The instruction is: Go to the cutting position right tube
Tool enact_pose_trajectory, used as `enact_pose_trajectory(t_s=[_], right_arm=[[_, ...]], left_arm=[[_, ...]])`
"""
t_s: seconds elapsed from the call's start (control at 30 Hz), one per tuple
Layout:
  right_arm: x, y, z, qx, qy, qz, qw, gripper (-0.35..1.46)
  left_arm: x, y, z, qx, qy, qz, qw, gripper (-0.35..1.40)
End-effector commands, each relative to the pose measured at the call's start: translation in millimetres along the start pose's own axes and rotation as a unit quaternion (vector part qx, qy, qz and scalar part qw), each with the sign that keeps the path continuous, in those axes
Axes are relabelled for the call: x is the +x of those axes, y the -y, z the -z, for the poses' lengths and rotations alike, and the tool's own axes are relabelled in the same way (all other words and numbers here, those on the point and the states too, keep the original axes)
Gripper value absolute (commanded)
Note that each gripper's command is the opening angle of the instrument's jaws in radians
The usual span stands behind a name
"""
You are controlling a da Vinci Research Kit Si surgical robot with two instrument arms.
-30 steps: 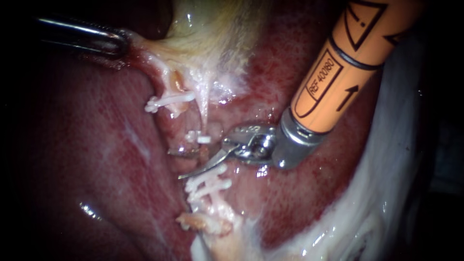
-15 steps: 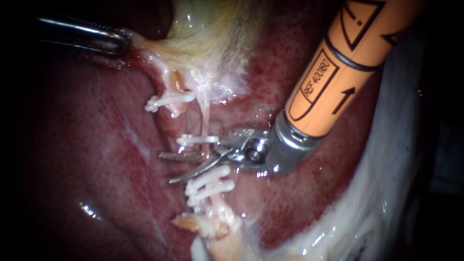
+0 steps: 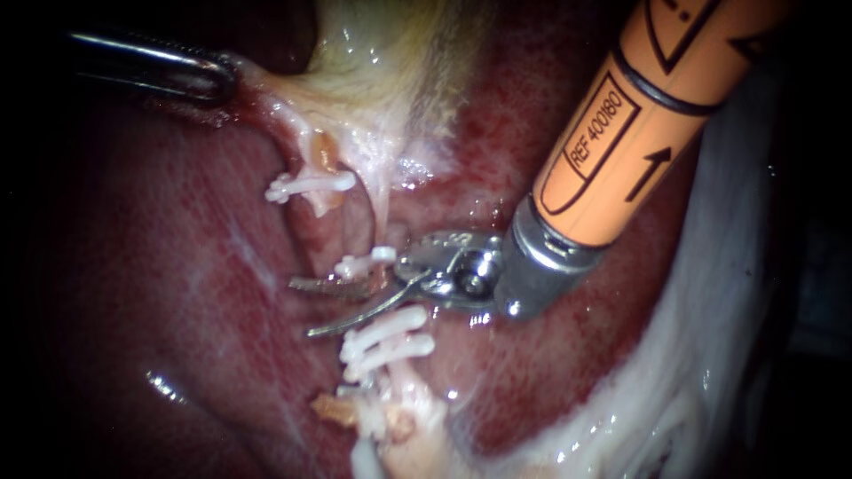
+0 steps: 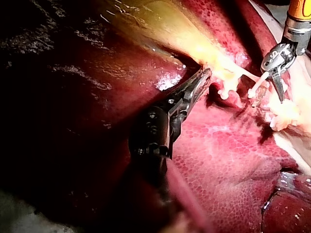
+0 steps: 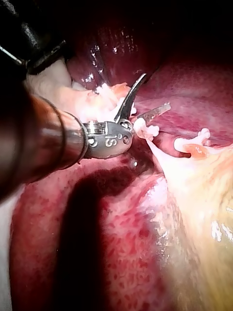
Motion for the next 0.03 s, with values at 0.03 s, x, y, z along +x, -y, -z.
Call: enact_pose_trajectory(t_s=[0.03], right_arm=[[-0.1,0.0,0.0,0.0,0.0,0.0,1.0,1.3]], left_arm=[[0.0,0.0,0.0,0.0,0.0,0.0,1.0,-0.35]])
